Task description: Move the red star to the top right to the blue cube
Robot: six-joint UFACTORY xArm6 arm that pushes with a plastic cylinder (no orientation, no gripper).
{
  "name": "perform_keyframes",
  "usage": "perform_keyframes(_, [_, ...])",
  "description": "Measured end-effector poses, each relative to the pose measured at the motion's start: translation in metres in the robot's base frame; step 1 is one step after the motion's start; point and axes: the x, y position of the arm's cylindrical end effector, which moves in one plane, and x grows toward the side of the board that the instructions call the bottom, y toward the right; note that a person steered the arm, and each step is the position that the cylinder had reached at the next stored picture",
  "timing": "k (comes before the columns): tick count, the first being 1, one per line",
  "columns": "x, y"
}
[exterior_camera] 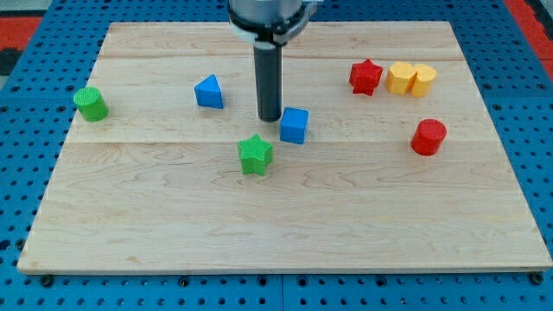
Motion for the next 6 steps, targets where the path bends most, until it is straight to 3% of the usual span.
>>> perform_keyframes(2, [-0.111, 0.094])
perform_keyframes(3, [-0.111, 0.144])
perform_keyframes(4, [-0.08, 0.16])
perform_keyframes(6, [-0.05, 0.114])
